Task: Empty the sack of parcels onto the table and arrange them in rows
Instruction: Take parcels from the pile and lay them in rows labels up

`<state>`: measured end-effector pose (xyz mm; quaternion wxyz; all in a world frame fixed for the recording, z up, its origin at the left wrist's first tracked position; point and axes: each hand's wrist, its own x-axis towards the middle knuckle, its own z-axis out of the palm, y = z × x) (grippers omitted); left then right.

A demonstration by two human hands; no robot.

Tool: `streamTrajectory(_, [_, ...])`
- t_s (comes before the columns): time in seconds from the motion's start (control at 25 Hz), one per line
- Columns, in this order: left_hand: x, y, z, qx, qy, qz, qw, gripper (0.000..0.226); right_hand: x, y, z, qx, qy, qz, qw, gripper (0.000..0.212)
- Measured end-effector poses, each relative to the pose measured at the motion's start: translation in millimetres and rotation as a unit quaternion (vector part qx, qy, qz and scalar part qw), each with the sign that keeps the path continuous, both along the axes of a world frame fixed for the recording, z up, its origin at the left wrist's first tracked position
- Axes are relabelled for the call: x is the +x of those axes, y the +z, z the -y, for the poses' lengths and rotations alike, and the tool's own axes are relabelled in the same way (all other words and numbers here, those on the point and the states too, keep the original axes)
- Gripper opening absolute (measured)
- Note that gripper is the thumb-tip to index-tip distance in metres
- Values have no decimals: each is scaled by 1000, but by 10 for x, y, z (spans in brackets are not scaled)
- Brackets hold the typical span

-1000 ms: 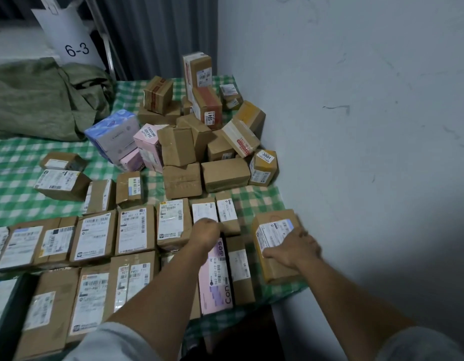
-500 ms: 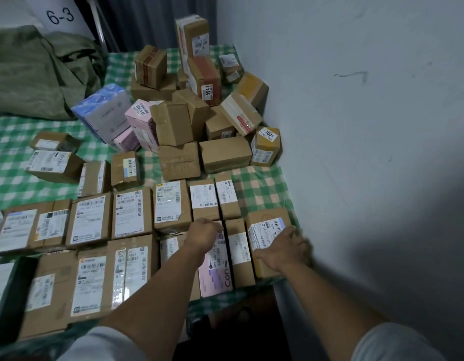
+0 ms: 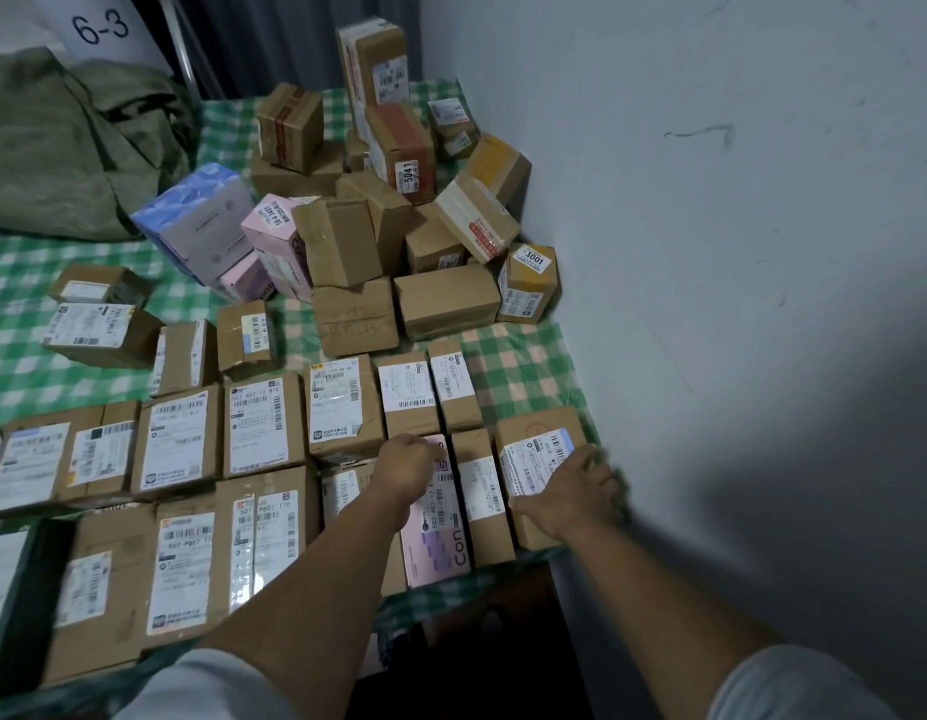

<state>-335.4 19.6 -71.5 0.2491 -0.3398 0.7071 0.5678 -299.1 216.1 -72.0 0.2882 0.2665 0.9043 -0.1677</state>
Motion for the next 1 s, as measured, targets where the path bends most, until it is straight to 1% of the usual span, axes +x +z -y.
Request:
streamTrajectory(0.32, [-4,-93,96,-11,-14,-7,1000,18,14,12,40,12,-15,4,1000,137])
streamTrajectory(0.56, [8,-138,109,-16,-25,-15,999,19,45,-37,67,27,1,19,999,139])
streamTrajectory(0.72, [15,-137,158,-20,-11,-23,999,16,44,-9,117,38,13,2,999,135])
streamTrajectory(1.0, [15,-154,218,-22,-21,-20,999,17,62,-100,215,29,19,-4,999,136])
